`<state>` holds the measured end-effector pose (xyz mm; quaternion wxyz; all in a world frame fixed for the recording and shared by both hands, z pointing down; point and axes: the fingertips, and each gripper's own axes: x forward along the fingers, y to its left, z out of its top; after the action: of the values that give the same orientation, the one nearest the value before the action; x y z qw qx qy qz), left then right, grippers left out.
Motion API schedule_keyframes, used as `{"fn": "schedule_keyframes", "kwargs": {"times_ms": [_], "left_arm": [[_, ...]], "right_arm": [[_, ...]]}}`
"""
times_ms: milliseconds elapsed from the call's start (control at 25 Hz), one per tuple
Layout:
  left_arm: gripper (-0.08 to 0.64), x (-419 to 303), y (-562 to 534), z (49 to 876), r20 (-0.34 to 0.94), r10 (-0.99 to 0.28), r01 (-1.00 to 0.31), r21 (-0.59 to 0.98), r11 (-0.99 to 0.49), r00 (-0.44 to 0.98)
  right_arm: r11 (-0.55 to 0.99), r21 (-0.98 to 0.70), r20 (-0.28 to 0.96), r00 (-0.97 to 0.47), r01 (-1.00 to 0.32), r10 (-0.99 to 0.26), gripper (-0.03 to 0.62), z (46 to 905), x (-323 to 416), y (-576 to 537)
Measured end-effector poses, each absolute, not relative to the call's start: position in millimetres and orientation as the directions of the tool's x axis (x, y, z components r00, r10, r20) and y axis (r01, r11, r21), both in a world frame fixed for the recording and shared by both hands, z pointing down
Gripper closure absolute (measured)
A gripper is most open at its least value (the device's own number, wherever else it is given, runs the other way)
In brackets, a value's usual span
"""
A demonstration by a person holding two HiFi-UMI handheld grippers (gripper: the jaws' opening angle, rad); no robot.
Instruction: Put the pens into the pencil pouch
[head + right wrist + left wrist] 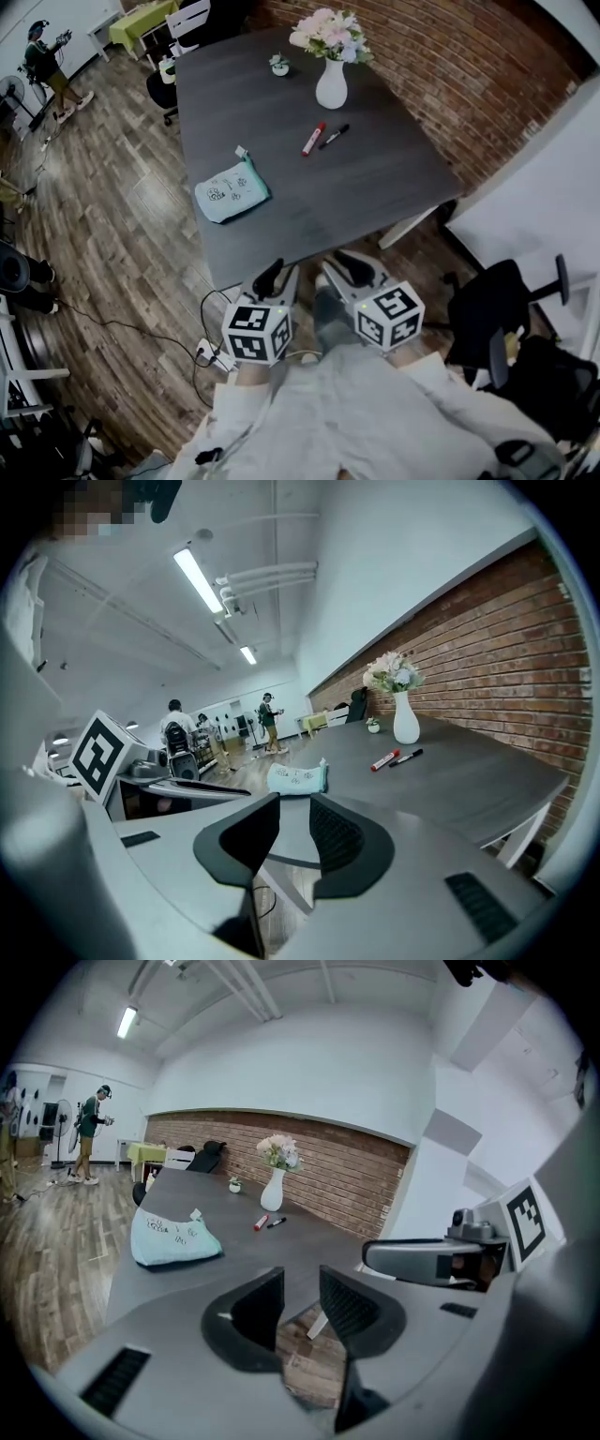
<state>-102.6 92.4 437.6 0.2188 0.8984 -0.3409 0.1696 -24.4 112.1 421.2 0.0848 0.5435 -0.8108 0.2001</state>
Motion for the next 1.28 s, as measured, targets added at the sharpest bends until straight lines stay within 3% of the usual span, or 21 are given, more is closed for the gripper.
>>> {"fn": "schedule_keyframes", "kwargs": {"times_ms": [800,1280], "left_arm": [[0.445,-55.6,-108.0,438.1,0.500,-0.642,-0.807,0.246,-0.538,0.581],[0.445,-66.2,-142.1,459.3,0.565,-0.692,-0.892,0.236,-0.386,0.449]], "right_arm": [[0.475,-0.282,0.354,-0.550,-0.834,-0.756,0.503,407.7,44.7,-99.1],[0.564,-0.302,0.372,-0.639,-0.769,-0.673,0.505,425.0,62.0,-150.9]]}}
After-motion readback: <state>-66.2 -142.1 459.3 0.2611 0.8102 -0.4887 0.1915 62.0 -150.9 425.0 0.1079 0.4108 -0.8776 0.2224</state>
